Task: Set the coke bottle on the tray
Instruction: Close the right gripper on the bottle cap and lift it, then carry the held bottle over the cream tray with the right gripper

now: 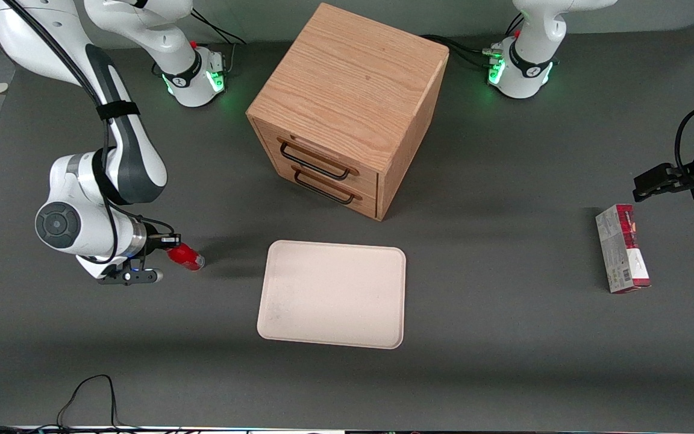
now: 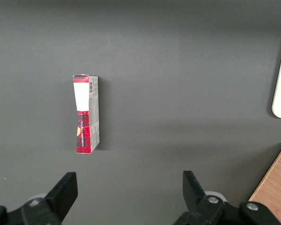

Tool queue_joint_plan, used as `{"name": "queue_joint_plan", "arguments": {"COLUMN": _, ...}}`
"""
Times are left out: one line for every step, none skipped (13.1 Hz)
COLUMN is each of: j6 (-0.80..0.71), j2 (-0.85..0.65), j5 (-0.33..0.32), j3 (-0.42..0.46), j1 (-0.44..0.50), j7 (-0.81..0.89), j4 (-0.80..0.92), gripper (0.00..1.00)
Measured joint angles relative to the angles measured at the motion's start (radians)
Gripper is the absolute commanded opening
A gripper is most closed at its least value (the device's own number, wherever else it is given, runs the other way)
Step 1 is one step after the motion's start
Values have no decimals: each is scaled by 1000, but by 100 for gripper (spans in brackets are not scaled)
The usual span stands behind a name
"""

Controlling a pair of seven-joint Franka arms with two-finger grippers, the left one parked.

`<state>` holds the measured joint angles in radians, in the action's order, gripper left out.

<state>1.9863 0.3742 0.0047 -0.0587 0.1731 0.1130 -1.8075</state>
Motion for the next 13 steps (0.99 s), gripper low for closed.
{"name": "queue_joint_plan", "arguments": {"j6": -2, "j2": 0, "j5": 0, "j3": 0, "j1": 0, "j7": 2, "j4": 2, "gripper": 0}}
{"name": "queue_joint_plan", "arguments": {"j6": -17, "j2": -3, "j5": 0, "j3": 0, "j1": 0, "j7": 3, "j4": 13, "gripper": 0}}
{"name": "queue_joint_plan", "arguments": {"j6": -70, "j2": -7, "j5": 0, "j3": 0, "j1": 0, "j7": 3, "j4": 45, "gripper": 0}}
{"name": "queue_joint_plan", "arguments": {"j6": -159, "j2": -14, "j5": 0, "j3": -1, "j1": 0, "j7": 4, "j4": 104, "gripper": 0}}
{"name": "queue_joint_plan", "arguments": {"j6": -267, "j2": -23, "j5": 0, "j3": -2, "j1": -1, "j7": 4, "j4": 183, "gripper": 0}}
{"name": "queue_joint_plan", "arguments": {"j6": -384, "j2": -35, "j5": 0, "j3": -3, "j1": -4, "j7": 4, "j4": 275, "gripper": 0}}
{"name": "queue_joint_plan", "arguments": {"j6": -489, "j2": -45, "j5": 4, "j3": -7, "j1": -7, "j7": 4, "j4": 364, "gripper": 0}}
{"name": "queue_joint_plan", "arguments": {"j6": -576, "j2": -55, "j5": 12, "j3": -10, "j1": -15, "j7": 4, "j4": 442, "gripper": 0}}
{"name": "queue_joint_plan", "arguments": {"j6": -650, "j2": -61, "j5": 16, "j3": -13, "j1": -25, "j7": 4, "j4": 509, "gripper": 0}}
{"name": "queue_joint_plan", "arguments": {"j6": -724, "j2": -61, "j5": 17, "j3": -15, "j1": -35, "j7": 4, "j4": 573, "gripper": 0}}
{"name": "queue_joint_plan", "arguments": {"j6": -791, "j2": -58, "j5": 18, "j3": -15, "j1": -47, "j7": 4, "j4": 630, "gripper": 0}}
{"name": "queue_joint_plan", "arguments": {"j6": -841, "j2": -52, "j5": 19, "j3": -15, "j1": -56, "j7": 4, "j4": 680, "gripper": 0}}
{"name": "queue_joint_plan", "arguments": {"j6": -867, "j2": -47, "j5": 20, "j3": -15, "j1": -60, "j7": 4, "j4": 713, "gripper": 0}}
